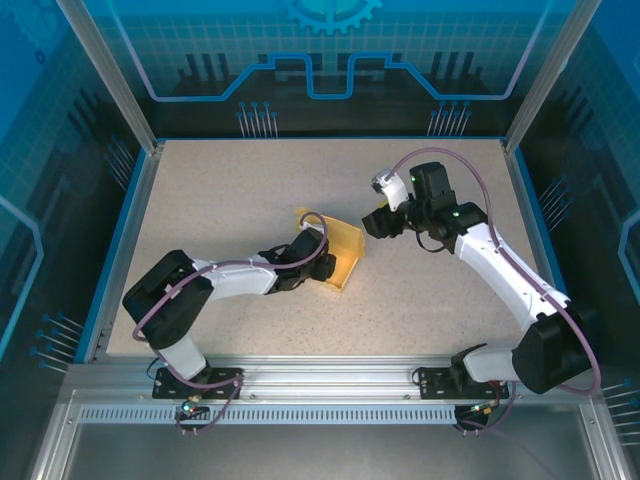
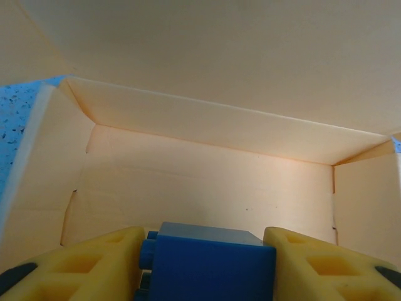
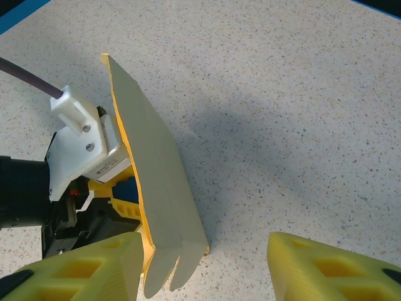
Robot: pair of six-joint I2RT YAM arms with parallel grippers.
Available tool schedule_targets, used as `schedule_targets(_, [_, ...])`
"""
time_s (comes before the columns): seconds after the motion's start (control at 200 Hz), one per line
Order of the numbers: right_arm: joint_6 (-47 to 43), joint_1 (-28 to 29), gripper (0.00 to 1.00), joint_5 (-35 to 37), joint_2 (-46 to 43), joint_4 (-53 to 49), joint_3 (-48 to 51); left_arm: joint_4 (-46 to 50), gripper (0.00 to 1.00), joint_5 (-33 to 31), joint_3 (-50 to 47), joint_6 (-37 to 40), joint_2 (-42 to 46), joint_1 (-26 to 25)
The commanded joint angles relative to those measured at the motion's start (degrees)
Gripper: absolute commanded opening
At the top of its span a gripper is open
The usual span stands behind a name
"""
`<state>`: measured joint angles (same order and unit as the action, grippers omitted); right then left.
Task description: Fold the paper box
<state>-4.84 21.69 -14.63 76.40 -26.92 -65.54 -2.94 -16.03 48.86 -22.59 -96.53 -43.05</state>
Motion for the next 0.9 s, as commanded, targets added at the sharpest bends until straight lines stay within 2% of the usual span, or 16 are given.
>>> schedule_targets(0.0, [1.36,-0.69,0.56,-0.69,-1.46,0.55,0.67,-1.59,0.55,-1.56,1.74,1.28,-0.37,-0.41])
schedule_targets(0.31, [6.92,-0.53,0.56,3.85,-4.81,0.98,3.19,-2.54,0.63,-0.37,-1.05,2.35,5.70,-0.38])
schedule_targets(0.555, [12.16,0.64,0.58,8.27,-12.96,2.52,11.26,-2.23,0.71,1.19,-7.87,5.90,22.28,0.21])
schedule_targets(0.71, [14.14,5.35,0.59,10.37,-15.75,8.17,18.27,-0.74,0.73,3.86,-10.24,8.68,29.78,6.89])
schedule_targets(0.815, [15.16,9.23,0.60,13.38,-14.92,12.65,21.09,-0.55,0.76,10.18,-10.11,9.52,30.23,13.70])
schedule_targets(0.895, [16.46,11.13,0.60,15.56,-13.37,16.17,22.86,-1.74,0.81,13.44,-9.80,11.33,28.42,16.62])
